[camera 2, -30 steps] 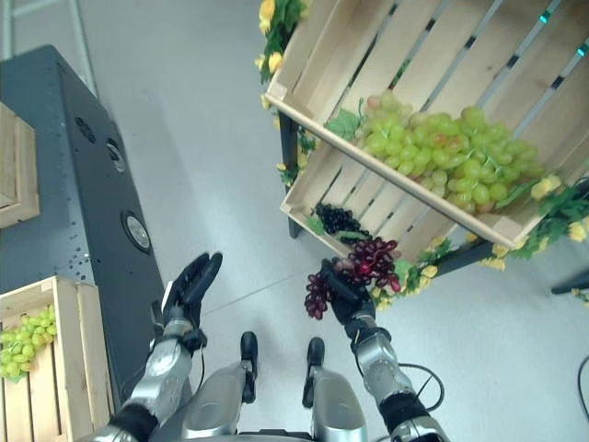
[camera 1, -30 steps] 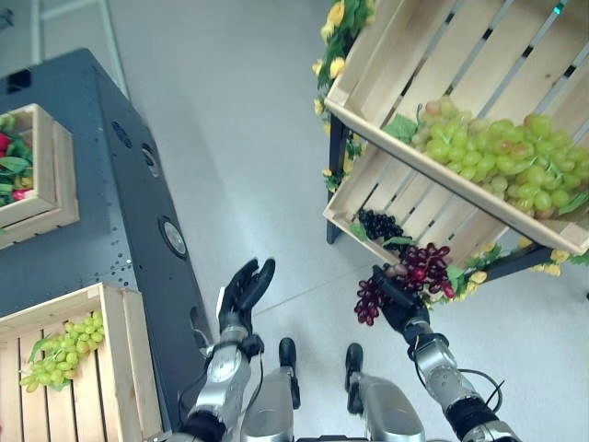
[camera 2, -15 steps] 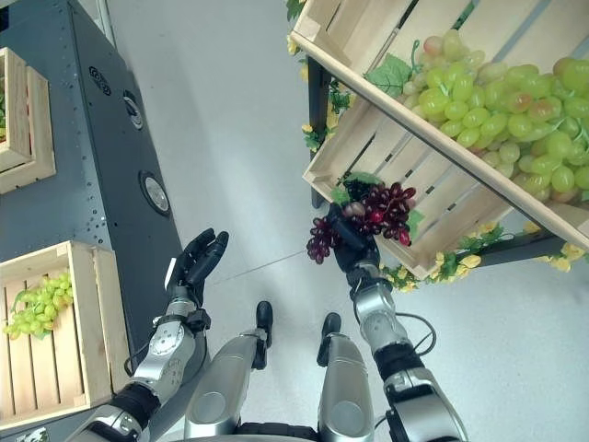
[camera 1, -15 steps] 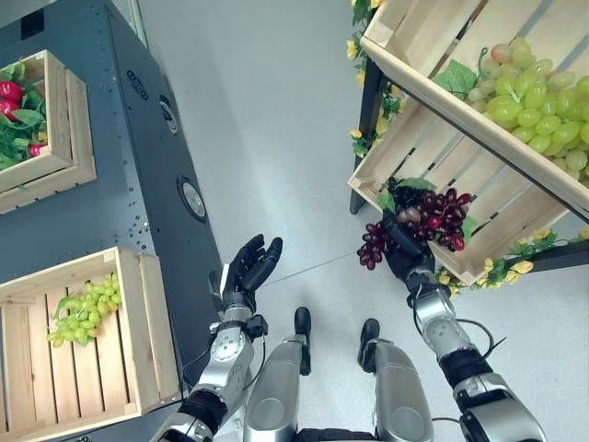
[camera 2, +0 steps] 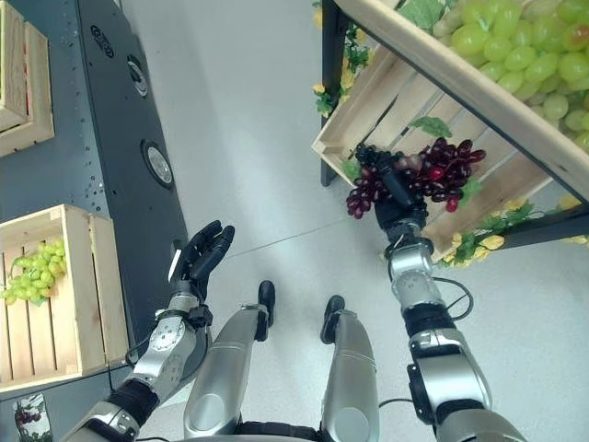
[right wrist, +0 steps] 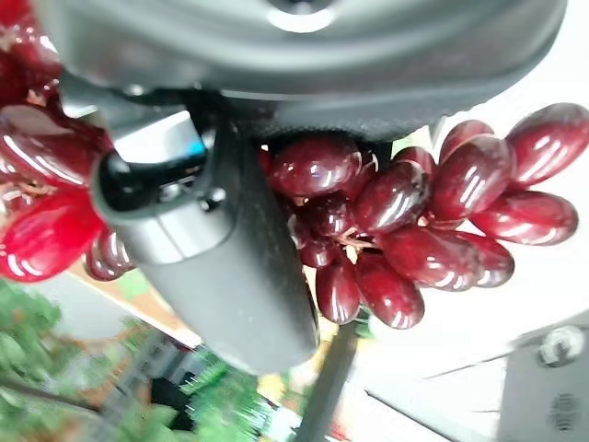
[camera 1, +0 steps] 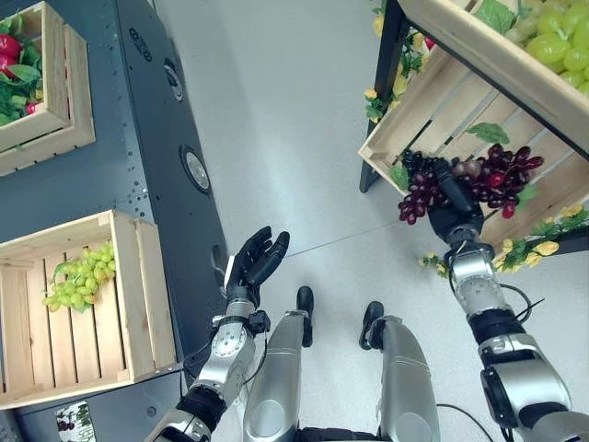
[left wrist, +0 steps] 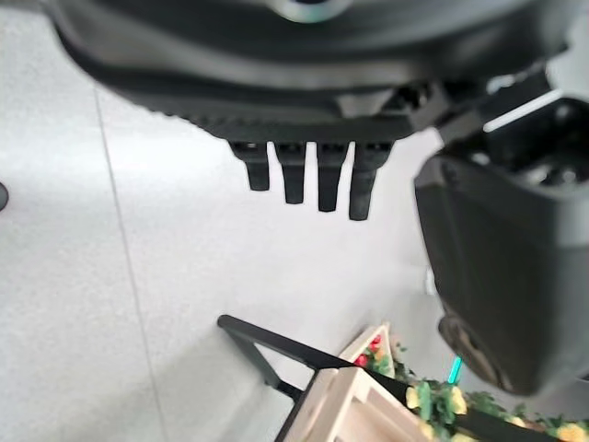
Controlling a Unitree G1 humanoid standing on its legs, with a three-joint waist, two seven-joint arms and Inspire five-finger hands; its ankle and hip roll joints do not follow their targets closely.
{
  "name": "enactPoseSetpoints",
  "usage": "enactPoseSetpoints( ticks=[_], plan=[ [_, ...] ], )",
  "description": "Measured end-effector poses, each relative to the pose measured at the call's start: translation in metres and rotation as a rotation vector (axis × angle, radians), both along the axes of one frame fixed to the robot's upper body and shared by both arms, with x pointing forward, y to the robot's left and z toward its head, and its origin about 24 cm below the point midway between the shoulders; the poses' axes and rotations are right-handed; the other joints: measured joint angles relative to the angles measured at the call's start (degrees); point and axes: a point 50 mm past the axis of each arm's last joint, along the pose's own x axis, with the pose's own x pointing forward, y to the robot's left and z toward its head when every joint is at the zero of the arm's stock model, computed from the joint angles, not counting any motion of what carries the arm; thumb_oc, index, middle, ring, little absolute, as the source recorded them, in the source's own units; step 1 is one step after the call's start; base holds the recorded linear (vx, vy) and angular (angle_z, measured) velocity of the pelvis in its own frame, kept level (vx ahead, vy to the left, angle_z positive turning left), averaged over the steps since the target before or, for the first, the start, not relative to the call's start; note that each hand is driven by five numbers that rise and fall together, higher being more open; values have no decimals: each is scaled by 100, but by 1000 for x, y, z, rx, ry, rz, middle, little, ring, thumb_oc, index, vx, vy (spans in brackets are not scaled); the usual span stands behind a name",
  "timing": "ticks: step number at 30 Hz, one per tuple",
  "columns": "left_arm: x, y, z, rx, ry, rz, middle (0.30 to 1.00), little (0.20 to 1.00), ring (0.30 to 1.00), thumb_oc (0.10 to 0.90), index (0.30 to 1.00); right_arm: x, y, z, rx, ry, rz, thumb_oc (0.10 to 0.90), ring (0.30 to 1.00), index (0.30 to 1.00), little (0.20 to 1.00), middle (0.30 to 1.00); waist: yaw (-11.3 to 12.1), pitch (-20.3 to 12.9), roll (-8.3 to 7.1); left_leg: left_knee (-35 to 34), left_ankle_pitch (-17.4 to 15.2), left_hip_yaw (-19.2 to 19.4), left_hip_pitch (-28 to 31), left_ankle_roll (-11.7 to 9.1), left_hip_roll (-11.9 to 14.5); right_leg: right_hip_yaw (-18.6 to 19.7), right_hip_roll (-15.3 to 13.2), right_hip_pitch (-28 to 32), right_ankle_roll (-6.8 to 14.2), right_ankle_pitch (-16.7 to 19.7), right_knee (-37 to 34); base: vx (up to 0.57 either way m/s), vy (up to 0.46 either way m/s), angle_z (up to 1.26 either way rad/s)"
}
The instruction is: Pick up the fruits from the basket on one side to the basket on the other side
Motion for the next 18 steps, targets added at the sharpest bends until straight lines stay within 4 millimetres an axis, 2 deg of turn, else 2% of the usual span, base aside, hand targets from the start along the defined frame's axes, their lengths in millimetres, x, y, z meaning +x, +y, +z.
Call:
enactPoseSetpoints(
  ticks=[3,10,18],
  plan=[
    [-1,1,2,21,-4,-17,900,900,900,800,900,8,-17,24,26,-1,-62,400,300,300,300,300,13,9,29,143,-4,-11,-182,5,-34,5,-54,-178,1,-8,143,23,3,4],
    [-1,-2,4,37,-12,-38,900,900,900,800,900,12,-48,47,12,113,-196,400,300,300,300,300,124,12,45,316,-38,-21,-397,55,-76,24,-115,-370,22,-25,307,5,2,2],
    [-3,-3,7,30,-10,-51,900,900,900,800,900,2,-84,58,-359,420,-400,400,300,300,300,300,187,13,50,360,-50,-25,-479,79,-113,35,-133,-444,38,-29,321,0,0,0]
  ],
)
